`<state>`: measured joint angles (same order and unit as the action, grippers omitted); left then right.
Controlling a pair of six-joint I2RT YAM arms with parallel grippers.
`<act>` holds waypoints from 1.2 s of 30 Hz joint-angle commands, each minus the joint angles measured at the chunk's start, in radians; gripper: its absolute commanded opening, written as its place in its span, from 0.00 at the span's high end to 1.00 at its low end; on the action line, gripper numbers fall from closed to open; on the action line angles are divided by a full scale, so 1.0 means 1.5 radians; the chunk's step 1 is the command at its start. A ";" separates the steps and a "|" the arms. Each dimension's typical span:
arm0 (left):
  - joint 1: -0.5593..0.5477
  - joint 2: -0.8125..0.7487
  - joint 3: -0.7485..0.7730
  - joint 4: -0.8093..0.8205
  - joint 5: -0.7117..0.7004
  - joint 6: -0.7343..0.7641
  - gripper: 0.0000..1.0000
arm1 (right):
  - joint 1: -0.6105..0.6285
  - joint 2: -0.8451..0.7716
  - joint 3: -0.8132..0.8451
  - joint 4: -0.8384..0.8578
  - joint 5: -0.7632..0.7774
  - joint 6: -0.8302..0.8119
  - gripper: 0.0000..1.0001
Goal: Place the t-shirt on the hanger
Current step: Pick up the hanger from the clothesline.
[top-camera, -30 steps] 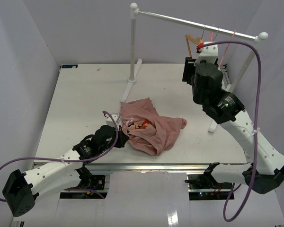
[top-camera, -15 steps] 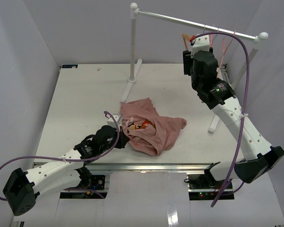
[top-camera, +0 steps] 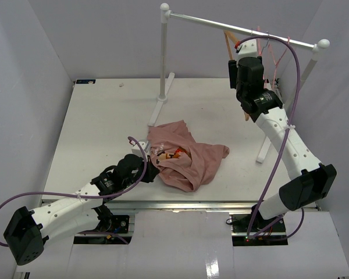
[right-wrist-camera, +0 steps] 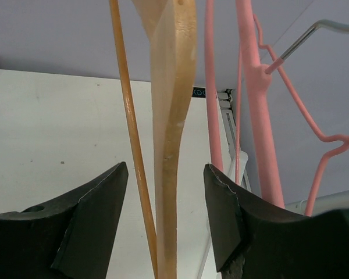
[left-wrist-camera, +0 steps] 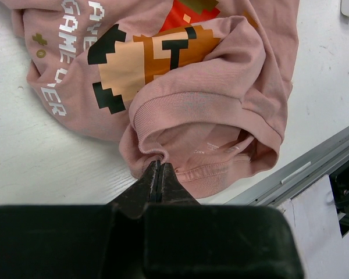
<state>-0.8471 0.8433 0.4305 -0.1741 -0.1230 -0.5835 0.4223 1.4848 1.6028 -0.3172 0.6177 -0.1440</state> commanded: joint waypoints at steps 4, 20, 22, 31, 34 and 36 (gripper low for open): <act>0.002 0.000 -0.007 0.010 0.000 0.003 1.00 | -0.031 -0.009 -0.004 0.049 -0.062 -0.002 0.39; 0.002 0.001 -0.007 0.011 -0.003 0.003 1.00 | -0.044 0.039 0.036 0.056 -0.106 0.010 0.74; 0.001 0.003 -0.009 0.011 -0.007 0.003 1.00 | -0.049 0.056 0.042 0.056 -0.101 0.014 0.85; 0.002 0.009 -0.009 0.016 -0.010 0.001 1.00 | -0.053 0.056 0.103 0.064 -0.109 0.002 0.92; 0.002 0.014 -0.007 0.019 -0.003 -0.001 1.00 | -0.053 0.038 0.130 0.065 -0.125 0.004 0.92; 0.001 0.012 -0.006 0.018 -0.002 0.000 1.00 | -0.053 0.028 0.134 0.065 -0.135 0.006 0.92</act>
<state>-0.8471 0.8594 0.4198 -0.1708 -0.1237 -0.5842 0.3470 1.5862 1.7286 -0.2815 0.4465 -0.1252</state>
